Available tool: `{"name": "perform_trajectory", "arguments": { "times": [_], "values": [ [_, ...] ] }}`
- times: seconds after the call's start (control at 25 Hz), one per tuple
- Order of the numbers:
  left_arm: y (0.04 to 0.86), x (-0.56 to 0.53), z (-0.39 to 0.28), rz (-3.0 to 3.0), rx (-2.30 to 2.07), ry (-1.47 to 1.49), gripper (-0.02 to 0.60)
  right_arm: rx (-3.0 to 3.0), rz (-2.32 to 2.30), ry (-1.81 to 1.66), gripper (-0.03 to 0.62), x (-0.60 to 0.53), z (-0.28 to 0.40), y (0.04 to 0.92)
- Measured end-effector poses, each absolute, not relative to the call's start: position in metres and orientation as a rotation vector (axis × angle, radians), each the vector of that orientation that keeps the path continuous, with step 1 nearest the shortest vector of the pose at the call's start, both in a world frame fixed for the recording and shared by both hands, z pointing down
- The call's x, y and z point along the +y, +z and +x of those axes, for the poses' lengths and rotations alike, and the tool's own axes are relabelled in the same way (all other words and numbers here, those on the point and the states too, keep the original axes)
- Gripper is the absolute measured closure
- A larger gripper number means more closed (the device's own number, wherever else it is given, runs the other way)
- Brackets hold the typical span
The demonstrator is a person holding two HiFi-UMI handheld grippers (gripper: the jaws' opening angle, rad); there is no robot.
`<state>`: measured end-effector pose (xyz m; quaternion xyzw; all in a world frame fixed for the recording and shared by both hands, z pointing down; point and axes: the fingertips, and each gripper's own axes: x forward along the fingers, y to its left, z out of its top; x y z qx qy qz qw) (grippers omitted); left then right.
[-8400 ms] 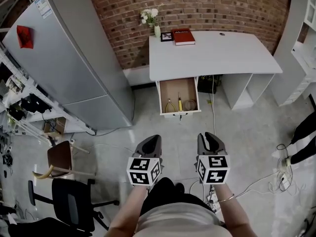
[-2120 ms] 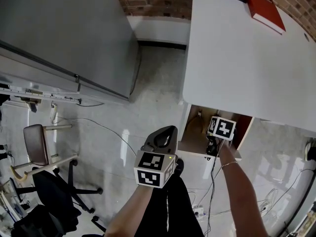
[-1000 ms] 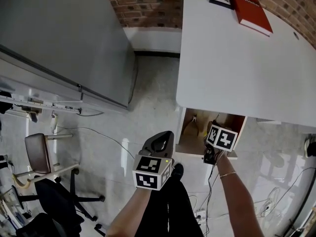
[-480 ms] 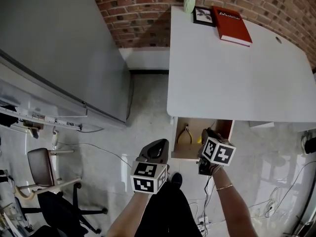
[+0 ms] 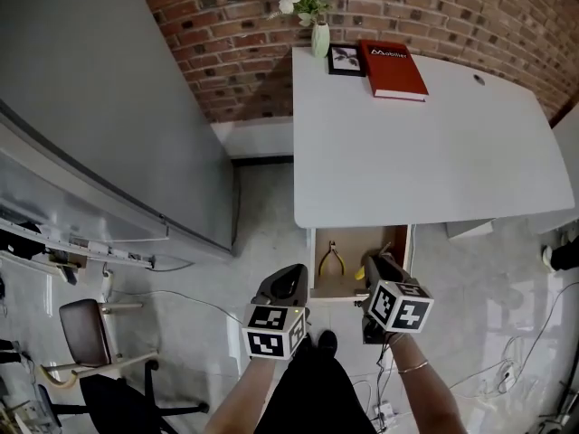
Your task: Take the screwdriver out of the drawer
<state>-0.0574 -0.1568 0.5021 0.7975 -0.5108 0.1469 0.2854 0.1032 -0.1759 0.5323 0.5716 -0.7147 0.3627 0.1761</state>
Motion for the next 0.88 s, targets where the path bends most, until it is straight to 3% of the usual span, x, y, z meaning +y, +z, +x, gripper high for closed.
{"name": "perform_trajectory", "arguments": {
  "times": [0.88],
  "values": [
    [0.43,-0.136,-0.041,2.248,-1.349,0.399,0.589,-2.193,1.656,0.9,0.516,-0.105,0.101,0.411]
  ]
}}
